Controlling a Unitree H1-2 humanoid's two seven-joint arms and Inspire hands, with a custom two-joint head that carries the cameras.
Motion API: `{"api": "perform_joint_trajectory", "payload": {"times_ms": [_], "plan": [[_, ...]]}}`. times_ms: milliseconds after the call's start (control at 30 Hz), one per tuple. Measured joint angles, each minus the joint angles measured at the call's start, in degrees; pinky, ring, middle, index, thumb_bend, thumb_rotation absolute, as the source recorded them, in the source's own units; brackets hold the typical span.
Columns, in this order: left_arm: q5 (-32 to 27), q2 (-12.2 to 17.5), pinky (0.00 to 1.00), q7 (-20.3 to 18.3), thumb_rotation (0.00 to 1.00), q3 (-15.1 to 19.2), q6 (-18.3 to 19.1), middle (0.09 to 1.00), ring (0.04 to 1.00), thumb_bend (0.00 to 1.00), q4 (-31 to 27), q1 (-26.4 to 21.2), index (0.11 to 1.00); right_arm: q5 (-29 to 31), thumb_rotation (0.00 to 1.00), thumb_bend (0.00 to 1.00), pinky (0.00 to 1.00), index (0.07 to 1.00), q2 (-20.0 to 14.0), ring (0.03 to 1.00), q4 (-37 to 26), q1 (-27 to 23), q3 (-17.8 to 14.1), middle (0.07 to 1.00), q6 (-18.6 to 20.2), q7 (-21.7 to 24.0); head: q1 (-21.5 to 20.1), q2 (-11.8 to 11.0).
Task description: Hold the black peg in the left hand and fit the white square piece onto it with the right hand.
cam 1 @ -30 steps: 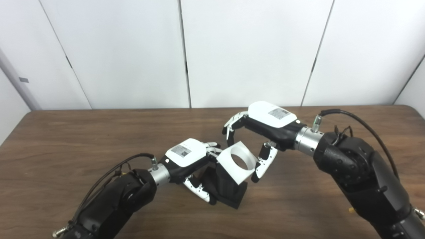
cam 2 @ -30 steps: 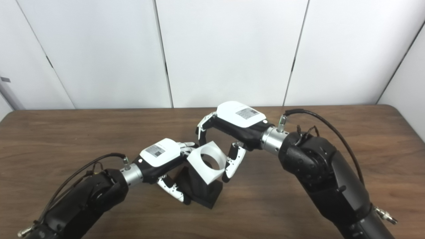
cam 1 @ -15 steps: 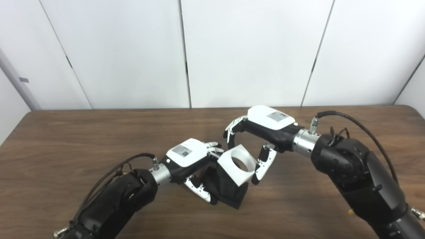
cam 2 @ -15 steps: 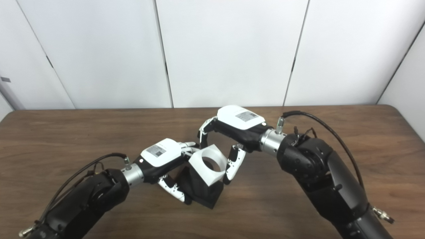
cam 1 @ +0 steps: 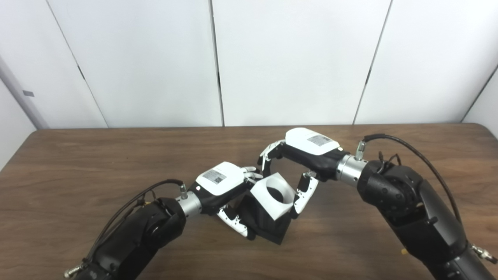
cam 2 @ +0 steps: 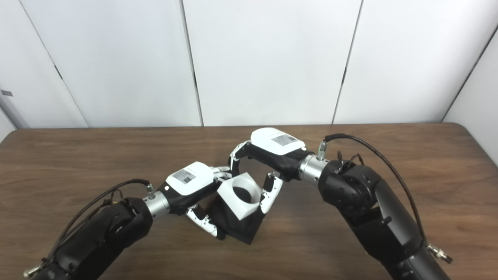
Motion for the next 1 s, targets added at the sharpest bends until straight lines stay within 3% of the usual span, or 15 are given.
{"api": "perform_joint_trajectory", "payload": {"times_ms": [533,1000], "plan": [[0.0,0.0,0.84,-0.3,0.07,0.0,0.3,0.864,0.932,0.52,-0.2,0.0,0.493,-1.1,0.13,0.51,0.71,0.478,2.0,0.781,0.2,0.0,1.2,0.735,0.0,-0.3,0.4,0.5],[0.1,-0.1,0.83,-0.9,0.07,-0.1,1.1,0.862,0.925,0.52,-0.6,0.0,0.493,-2.2,0.14,0.52,0.72,0.478,1.8,0.788,3.0,-0.9,3.4,0.733,-0.1,0.5,0.7,0.6]]}}
